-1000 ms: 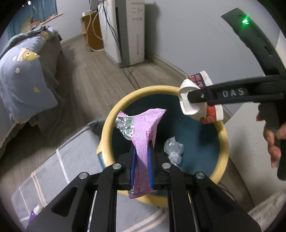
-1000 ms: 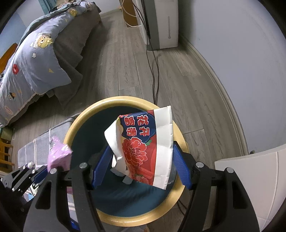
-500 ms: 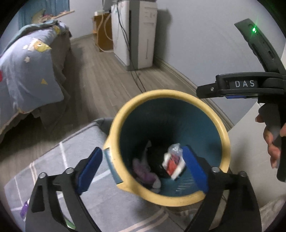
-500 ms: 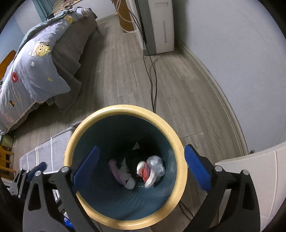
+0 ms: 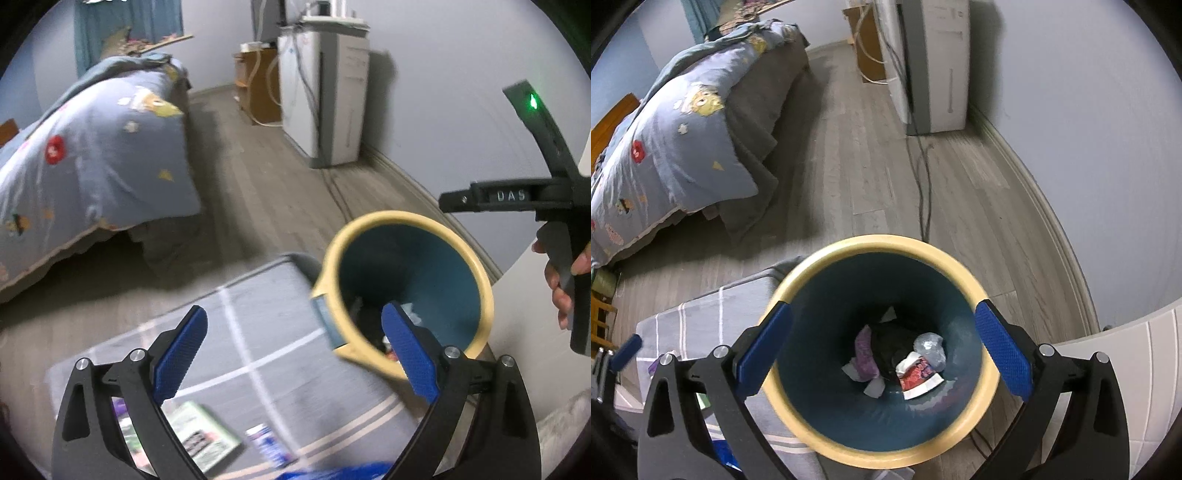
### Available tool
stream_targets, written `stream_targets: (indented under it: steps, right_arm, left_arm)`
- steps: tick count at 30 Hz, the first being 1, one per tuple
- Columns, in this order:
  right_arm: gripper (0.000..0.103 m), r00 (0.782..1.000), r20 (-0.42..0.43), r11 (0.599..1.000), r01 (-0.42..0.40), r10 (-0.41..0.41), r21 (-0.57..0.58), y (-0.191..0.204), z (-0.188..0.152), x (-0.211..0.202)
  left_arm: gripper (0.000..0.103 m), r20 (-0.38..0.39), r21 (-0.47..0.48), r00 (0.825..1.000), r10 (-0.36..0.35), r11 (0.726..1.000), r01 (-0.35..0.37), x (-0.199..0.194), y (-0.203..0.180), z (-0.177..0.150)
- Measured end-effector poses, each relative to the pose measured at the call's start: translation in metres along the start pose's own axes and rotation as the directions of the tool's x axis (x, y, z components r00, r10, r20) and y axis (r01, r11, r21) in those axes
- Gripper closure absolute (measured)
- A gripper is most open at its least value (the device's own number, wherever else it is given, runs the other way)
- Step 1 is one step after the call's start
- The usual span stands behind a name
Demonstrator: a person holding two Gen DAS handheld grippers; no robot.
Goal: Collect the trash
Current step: 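Move both tools back over the cushion toward the remaining trash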
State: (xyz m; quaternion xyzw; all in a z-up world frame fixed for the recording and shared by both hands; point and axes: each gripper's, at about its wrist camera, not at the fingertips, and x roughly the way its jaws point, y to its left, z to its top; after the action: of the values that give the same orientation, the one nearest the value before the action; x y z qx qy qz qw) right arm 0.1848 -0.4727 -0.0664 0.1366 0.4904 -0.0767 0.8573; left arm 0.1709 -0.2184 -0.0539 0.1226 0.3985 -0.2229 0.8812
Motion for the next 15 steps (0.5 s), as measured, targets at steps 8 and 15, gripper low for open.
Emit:
stream_targets:
  steps: [8, 15]
  right_arm:
    - [0.006, 0.999, -0.011, 0.998, -0.034, 0.033, -0.059, 0.049, -0.004, -0.005]
    - [0.006, 0.998, -0.040, 0.990, -0.057, 0.052, -0.131, 0.099, -0.015, -0.002]
  left_arm:
    - [0.007, 0.037, -0.062, 0.990, 0.138, 0.989, -0.136, -0.054, 0.078, -0.016]
    - [0.006, 0.041, -0.191, 0.974, 0.221, 0.959, -0.210, -0.077, 0.138, -0.056]
